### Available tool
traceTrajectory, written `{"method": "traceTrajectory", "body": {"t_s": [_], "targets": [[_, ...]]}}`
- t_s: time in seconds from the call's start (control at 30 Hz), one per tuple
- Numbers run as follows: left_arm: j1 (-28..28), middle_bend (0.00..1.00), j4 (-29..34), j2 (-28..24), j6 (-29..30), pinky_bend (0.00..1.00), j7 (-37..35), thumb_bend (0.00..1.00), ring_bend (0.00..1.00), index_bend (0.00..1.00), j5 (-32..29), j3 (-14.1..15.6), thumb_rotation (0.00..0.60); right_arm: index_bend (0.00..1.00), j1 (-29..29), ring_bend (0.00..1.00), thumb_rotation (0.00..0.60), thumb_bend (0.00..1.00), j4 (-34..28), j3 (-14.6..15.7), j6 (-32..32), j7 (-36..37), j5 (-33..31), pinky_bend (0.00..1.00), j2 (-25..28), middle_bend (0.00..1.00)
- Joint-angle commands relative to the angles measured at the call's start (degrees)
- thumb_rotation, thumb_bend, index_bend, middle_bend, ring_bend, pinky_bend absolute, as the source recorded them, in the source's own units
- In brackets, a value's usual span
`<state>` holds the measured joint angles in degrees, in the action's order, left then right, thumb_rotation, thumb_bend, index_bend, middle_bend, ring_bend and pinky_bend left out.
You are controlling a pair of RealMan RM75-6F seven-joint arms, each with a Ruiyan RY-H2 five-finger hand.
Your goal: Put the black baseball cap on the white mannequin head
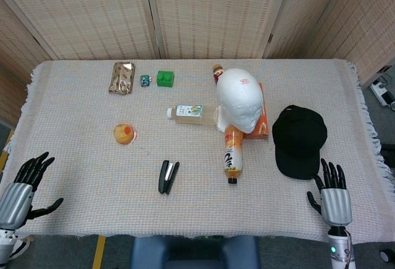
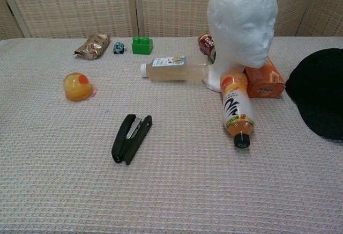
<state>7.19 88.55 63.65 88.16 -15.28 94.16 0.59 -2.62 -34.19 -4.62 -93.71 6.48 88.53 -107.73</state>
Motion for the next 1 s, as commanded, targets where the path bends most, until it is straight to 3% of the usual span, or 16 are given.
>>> {"method": "traceTrajectory", "body": {"t_s": [0.03, 0.37, 1.0], "targets": [[0.0, 0.0, 0.1, -0.2, -0.1, 0.09, -0.5, 0.24, 0.0, 0.0, 0.0, 0.0, 0.6, 0.33, -1.3, 0.0, 0.6, 0.25, 5.8, -1.0, 1.7, 2.1, -1.3, 0.0, -4.0, 0.0], [0.2, 0.0, 0.0, -0.5, -0.3, 0.09, -1.2, 0.24, 0.0, 0.0, -0.1, 0.1, 0.6, 0.33, -4.6, 0.0, 0.6, 0.25, 14.3, -2.5, 5.1, 4.1, -3.1, 0.0, -9.3, 0.0], [-0.3, 0.0, -0.2, 0.6, 0.2, 0.09, 0.0, 0.24, 0.0, 0.0, -2.2, -1.3, 0.6, 0.34, -8.2, 0.0, 0.6, 0.27, 20.1, -3.3, 8.2, 3.7, -4.8, 0.0, -12.9, 0.0]]}}
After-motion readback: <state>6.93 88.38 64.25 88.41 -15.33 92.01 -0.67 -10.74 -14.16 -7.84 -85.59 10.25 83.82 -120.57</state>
